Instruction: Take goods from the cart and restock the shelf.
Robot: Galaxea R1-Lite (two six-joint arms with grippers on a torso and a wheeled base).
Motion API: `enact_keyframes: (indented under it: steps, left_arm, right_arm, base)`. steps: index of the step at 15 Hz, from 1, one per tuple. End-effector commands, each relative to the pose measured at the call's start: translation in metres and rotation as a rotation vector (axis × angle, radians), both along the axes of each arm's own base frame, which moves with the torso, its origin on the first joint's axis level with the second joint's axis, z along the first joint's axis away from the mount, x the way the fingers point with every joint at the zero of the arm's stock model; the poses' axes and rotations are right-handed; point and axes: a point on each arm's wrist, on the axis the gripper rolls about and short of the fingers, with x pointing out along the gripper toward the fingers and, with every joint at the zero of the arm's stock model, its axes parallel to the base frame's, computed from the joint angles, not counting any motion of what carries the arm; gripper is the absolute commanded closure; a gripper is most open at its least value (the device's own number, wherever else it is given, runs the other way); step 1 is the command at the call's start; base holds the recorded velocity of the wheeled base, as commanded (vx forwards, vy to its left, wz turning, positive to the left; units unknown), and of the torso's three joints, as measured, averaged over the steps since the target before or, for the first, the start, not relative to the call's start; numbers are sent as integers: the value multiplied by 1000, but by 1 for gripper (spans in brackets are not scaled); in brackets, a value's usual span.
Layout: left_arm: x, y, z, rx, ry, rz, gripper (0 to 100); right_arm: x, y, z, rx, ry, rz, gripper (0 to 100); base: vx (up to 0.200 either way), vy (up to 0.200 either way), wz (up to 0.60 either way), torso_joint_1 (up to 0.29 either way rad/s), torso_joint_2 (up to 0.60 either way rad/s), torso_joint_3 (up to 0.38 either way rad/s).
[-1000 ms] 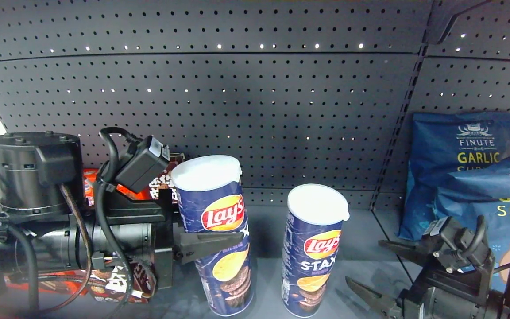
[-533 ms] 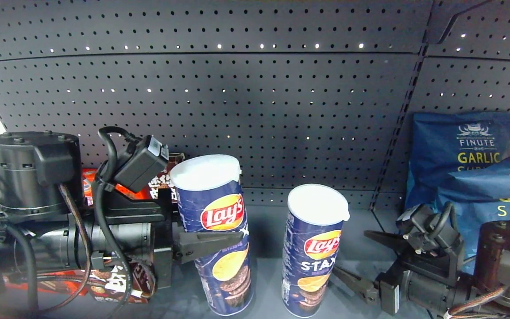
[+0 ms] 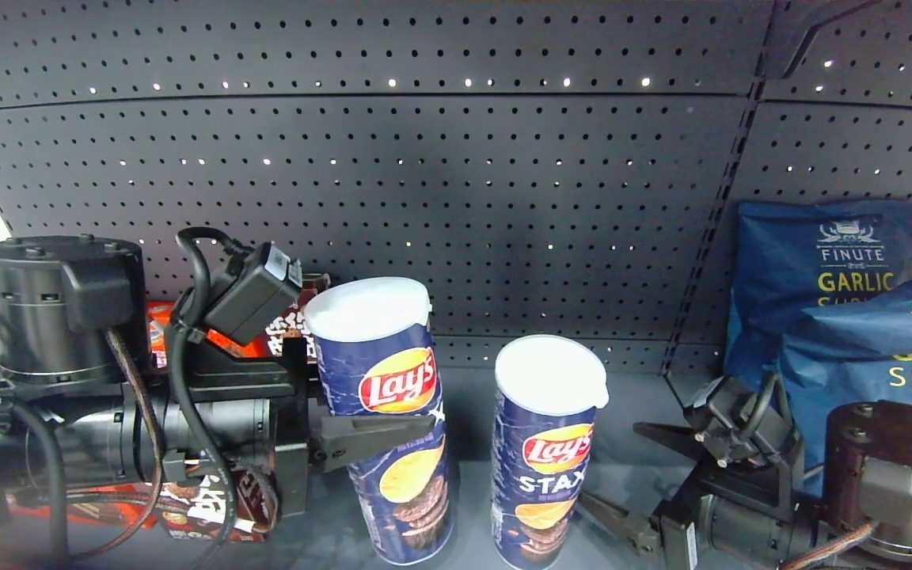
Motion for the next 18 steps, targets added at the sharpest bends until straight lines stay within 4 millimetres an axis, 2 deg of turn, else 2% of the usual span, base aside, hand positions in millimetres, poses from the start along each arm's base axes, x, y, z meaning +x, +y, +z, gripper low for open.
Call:
enact_keyframes:
  steps: [1, 13, 15, 18]
  left_arm:
    - [0, 0, 0, 0, 1, 1, 100]
    - [0, 0, -1, 2, 3, 1, 100]
    - [0, 2, -1, 2, 5, 7, 100]
    - [1, 3, 0, 0, 1, 13, 100]
  right_arm:
    - [-1, 2, -2, -5, 5, 10, 0]
    - [-9, 7, -2, -4, 6, 56, 0]
    - [-15, 1, 5, 21, -23, 50, 0]
    - [-38, -24, 30, 91, -135, 25, 0]
  base:
    - [0, 0, 0, 0, 0, 0]
    - [0, 0, 0, 0, 0, 0]
    - [0, 0, 0, 0, 0, 0]
    - [0, 0, 0, 0, 0, 0]
